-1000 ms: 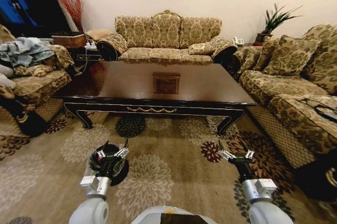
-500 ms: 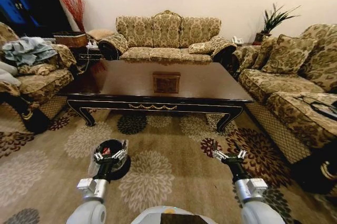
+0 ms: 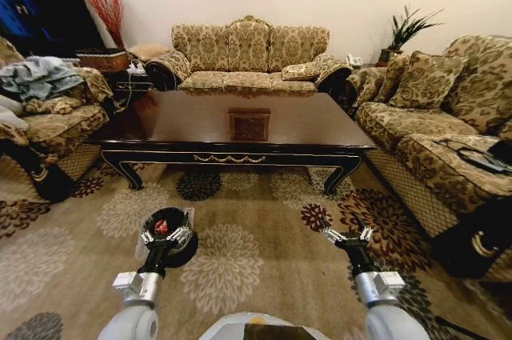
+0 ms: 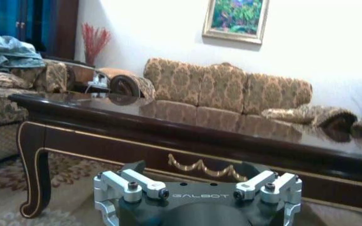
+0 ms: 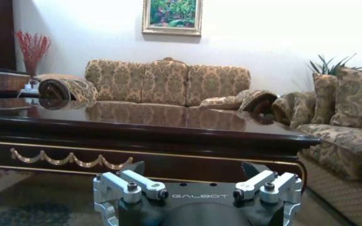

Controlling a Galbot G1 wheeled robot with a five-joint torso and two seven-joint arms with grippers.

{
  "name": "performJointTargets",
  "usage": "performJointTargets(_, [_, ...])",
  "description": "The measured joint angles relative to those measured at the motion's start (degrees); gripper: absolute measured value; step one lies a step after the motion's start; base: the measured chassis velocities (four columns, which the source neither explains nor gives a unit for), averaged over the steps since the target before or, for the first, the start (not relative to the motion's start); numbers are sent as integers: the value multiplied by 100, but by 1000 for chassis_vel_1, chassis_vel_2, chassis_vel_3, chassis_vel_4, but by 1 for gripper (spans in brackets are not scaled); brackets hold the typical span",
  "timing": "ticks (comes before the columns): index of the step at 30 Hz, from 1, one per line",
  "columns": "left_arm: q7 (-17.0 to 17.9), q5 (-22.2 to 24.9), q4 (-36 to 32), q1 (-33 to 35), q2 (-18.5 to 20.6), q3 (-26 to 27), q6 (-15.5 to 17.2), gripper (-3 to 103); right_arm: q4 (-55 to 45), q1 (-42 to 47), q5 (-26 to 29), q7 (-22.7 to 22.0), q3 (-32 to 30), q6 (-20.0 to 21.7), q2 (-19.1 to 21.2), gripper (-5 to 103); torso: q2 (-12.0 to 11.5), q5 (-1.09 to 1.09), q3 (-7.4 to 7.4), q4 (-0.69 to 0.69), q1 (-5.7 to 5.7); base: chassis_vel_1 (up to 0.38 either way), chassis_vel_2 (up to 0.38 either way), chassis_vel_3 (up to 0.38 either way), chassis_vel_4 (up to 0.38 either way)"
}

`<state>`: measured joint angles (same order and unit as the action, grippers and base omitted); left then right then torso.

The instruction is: Move to the front of the table and place the trash on the table into the trash bin.

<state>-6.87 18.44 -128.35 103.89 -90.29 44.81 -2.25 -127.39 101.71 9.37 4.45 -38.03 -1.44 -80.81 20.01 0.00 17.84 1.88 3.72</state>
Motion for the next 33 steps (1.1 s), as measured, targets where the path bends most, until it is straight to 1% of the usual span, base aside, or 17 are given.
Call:
performJointTargets(2, [43, 155, -94, 51, 30, 5, -67, 100, -129, 101, 60, 199, -87, -3, -57, 100, 0, 0, 1, 0, 1, 0, 0, 0, 0])
performJointTargets(4, [83, 199, -147, 69, 44, 4, -69, 100, -194, 137, 83, 254, -118, -3, -80, 100, 0, 0, 1, -1, 1, 0, 0, 0, 0])
performJointTargets(7, [223, 126, -287, 42, 81, -26, 63, 100, -476, 247, 194, 354, -198, 157, -127, 100, 0, 0, 0, 0, 1, 0, 0, 0, 0])
performJointTargets(8, [275, 58, -302, 22, 92, -38, 125, 100, -523, 254, 207, 359, -212, 228, -132, 100, 0, 0, 0, -1, 1, 0, 0, 0, 0])
performJointTargets(11, [315, 4, -308, 9, 98, -49, 175, 100, -555, 258, 213, 361, -221, 288, -134, 100, 0, 0, 0, -1, 1, 0, 0, 0, 0])
performJointTargets(33, [323, -22, -309, 4, 98, -55, 196, 100, -558, 255, 215, 356, -221, 303, -131, 100, 0, 0, 0, -1, 1, 0, 0, 0, 0])
